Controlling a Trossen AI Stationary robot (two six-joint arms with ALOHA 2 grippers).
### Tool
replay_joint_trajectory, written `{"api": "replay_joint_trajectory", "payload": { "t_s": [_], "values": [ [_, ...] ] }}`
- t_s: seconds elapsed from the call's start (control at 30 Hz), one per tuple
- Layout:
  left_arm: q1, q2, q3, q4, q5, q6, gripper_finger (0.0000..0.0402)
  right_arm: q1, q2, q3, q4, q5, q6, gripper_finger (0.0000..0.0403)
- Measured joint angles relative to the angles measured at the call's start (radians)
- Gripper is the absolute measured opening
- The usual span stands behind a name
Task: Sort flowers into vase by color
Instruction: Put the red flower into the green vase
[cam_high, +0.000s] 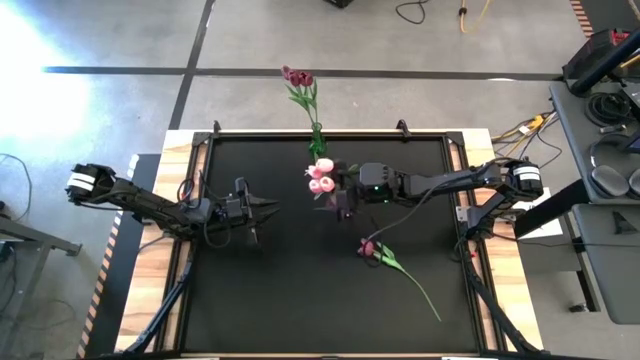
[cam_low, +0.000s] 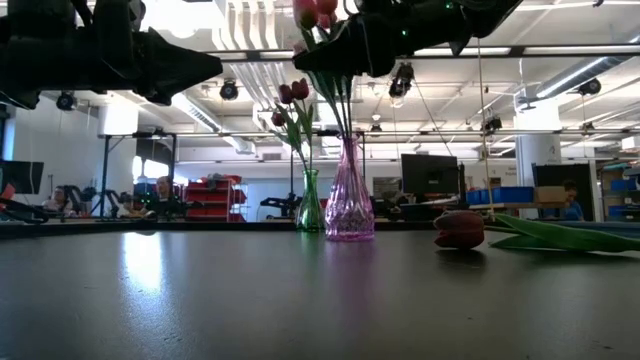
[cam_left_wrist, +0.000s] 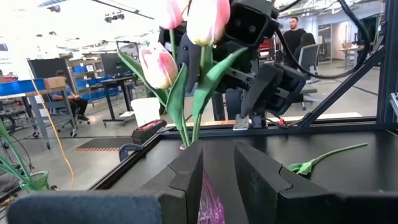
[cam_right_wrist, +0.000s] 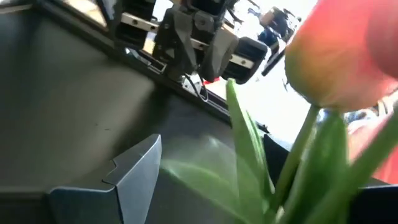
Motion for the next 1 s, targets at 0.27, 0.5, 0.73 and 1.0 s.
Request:
{"api": "replay_joint_trajectory", "payload": {
  "t_s": [0.27, 0.5, 0.73, 1.0],
  "values": [
    [0.0, 0.0, 0.0, 0.0, 0.0, 0.0, 0.0077, 0.0, -0.001, 0.0, -0.001, 0.111, 0.18, 0.0274],
    [0.0, 0.0, 0.0, 0.0, 0.0, -0.001, 0.0077, 0.001, -0.002, 0.0, 0.007, 0.177, 0.234, 0.0253],
    [0.004, 0.016, 0.0, -0.014, -0.001, -0.034, 0.0077, 0.007, -0.006, 0.0, 0.04, 0.179, 0.212, 0.0185],
    [0.07, 0.273, 0.086, 0.007, 0.008, -0.078, 0.0077, 0.007, -0.014, 0.0, 0.057, 0.179, 0.205, 0.0131]
  ]
}}
